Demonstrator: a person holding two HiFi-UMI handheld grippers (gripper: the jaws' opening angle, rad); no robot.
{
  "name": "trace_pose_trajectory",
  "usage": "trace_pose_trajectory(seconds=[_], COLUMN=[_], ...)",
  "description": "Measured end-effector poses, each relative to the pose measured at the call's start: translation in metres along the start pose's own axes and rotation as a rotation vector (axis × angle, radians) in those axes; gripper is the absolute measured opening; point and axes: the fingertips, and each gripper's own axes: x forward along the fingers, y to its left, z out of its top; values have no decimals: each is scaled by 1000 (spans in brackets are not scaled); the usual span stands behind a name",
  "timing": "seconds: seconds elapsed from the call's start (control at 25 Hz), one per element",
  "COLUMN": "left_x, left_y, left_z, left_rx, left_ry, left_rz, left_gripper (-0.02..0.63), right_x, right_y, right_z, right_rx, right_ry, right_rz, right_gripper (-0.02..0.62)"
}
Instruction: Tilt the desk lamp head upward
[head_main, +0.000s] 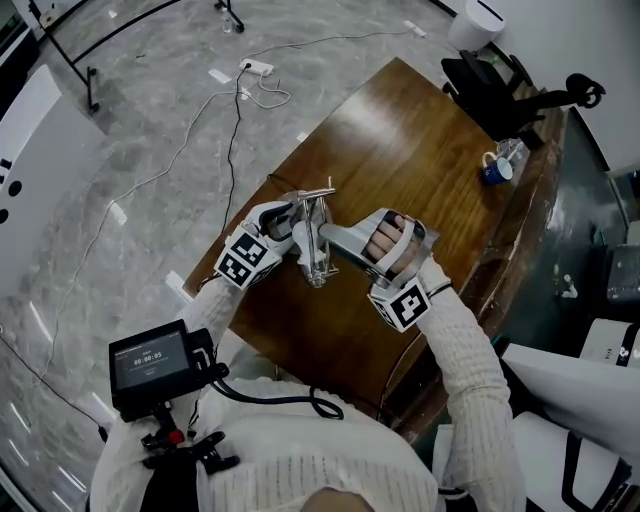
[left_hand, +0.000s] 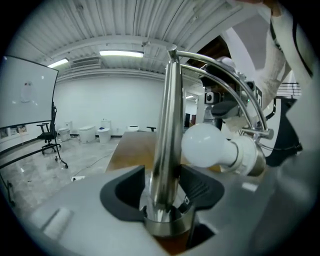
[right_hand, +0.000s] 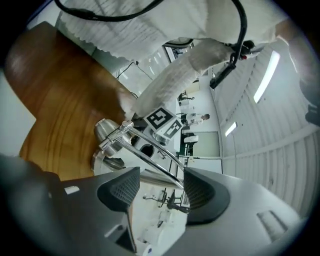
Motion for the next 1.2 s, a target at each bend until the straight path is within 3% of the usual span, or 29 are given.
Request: trace_pose_trajectory(seconds=[0.16, 0.48, 0.8, 1.2], left_x=[2, -4, -5, -7], left_y=[-3, -5, -3, -7], left_z=[0, 2, 0, -3], left_rx=[9, -13, -10, 31], left_ry=[4, -20, -35, -29], left_rz=[-27, -76, -64, -79], left_gripper=[199, 187, 186, 186], right_x=[9, 18, 22, 18], right_y=[-8, -18, -19, -44], right_z=[14, 30, 32, 50], right_rx=[-49, -117, 30, 404], right_ry=[-77, -119, -135, -244], right_rz=[-32, -67, 15, 113], right_gripper=[268, 231, 249, 245])
